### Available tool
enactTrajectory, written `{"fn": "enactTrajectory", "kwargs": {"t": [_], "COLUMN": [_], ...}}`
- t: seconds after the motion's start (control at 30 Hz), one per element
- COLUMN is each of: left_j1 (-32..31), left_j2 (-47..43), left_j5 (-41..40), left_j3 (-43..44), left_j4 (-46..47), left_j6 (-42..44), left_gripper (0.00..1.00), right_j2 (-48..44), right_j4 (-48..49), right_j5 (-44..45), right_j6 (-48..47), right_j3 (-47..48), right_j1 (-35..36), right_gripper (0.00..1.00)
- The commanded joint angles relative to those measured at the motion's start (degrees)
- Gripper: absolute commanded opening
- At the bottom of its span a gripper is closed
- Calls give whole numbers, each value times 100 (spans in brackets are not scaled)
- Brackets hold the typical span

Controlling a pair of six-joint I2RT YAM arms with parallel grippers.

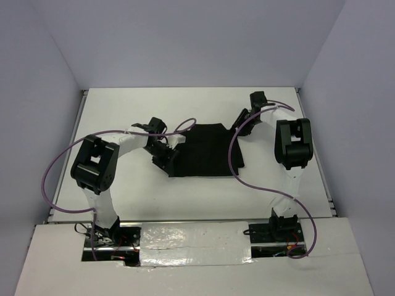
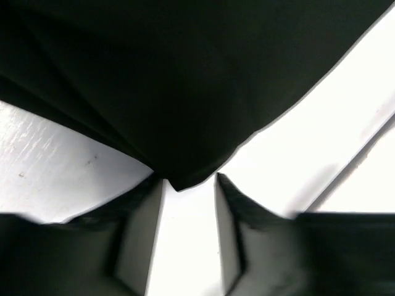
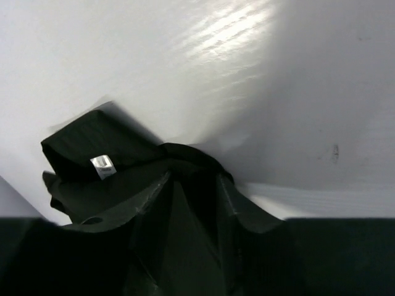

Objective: Fold and stack the long sleeve shirts
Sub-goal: Fold the shirt

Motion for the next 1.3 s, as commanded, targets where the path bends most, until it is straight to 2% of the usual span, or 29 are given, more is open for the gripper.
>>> {"fn": "enactTrajectory", "kwargs": {"t": [0.0,0.07,0.2,0.27,0.33,0.53,0.63,0.8,0.93,1.03,1.1,1.13,1.17,1.27], "left_j1": [7,130,420,587,649,728,755,746,746,737,746,746,746,746], "left_j2": [9,-26,-79,-105,-53,974,1283,1784,1925,1706,1670,1670,1670,1653], "left_j5": [122,175,289,421,509,-36,-193,-563,-616,-677,-677,-625,-590,-458], "left_j3": [384,805,1597,1957,2081,2538,2706,2969,2856,2628,2592,2600,2609,2609], "left_j4": [-459,-678,-1083,-1084,-830,-73,208,367,480,743,780,771,771,806], "left_j6": [257,362,512,398,241,-831,-999,-1226,-1342,-1334,-1342,-1342,-1351,-1404], "left_gripper": [55,64,66,74,78,77,78,78,75,73,66,54,50,41], "right_j2": [-213,-344,-792,-1177,-1451,-2374,-2901,-3263,-3508,-3693,-3737,-3764,-3773,-3799], "right_j4": [142,-34,-464,-649,-693,-614,-536,-395,-342,-412,-474,-491,-509,-544], "right_j5": [-68,-24,432,626,732,591,662,425,337,459,556,583,592,609], "right_j6": [-184,-500,-1115,-1343,-1406,-1468,-1503,-1520,-1573,-1660,-1705,-1722,-1740,-1766], "right_j3": [-47,23,129,-37,-413,-1680,-2164,-2744,-2973,-3035,-3018,-3018,-3009,-3009], "right_j1": [-36,-36,-45,-36,-45,-45,-45,-36,-45,-62,-71,-80,-80,-98], "right_gripper": [46,50,55,56,58,59,60,61,61,62,62,62,62,62]}}
